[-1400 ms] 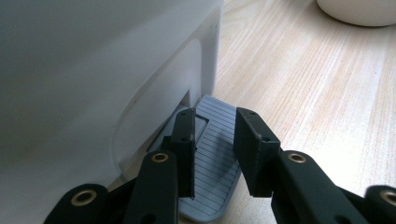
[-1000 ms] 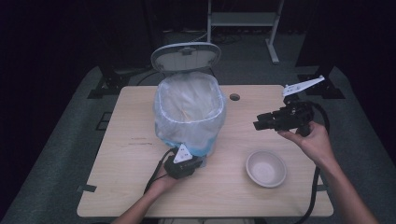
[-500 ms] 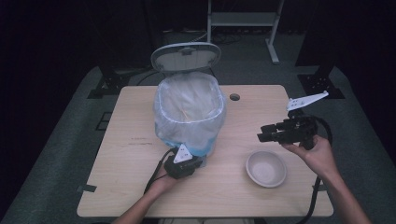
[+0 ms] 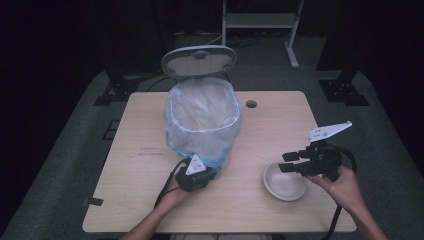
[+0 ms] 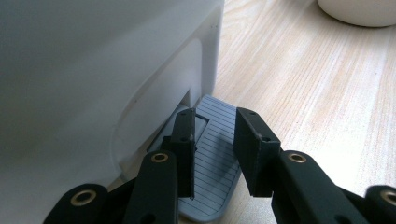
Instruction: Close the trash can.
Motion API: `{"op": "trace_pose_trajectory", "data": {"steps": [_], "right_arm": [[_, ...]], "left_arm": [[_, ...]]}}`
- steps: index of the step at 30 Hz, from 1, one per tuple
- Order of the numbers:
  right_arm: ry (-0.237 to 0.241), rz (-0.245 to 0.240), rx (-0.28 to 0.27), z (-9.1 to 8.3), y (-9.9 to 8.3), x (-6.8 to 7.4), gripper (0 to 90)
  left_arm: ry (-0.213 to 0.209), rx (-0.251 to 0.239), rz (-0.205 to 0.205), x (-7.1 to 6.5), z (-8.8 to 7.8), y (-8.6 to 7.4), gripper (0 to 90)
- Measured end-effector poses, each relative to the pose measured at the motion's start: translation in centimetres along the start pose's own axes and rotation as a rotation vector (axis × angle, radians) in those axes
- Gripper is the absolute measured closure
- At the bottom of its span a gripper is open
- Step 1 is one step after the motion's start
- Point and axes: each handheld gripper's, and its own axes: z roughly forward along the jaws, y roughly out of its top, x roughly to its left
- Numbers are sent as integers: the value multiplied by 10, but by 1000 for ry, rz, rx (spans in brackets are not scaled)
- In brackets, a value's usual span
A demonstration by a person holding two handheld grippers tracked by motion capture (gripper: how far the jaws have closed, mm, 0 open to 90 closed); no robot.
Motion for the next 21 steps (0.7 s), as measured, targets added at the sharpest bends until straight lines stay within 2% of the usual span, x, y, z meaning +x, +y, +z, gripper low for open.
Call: {"op": "trace_pose_trajectory", "data": {"steps": [5, 12, 21], "right_arm": [[-7, -9, -2, 4, -13, 3, 488], [-15, -32, 25, 15, -27, 10, 479], [-19, -33, 37, 24, -45, 12, 467]], "left_arm": [[0, -2, -1, 0, 0, 0, 694], [0, -1, 0, 0, 0, 0, 694], [0, 1, 0, 0, 0, 0, 693]]}}
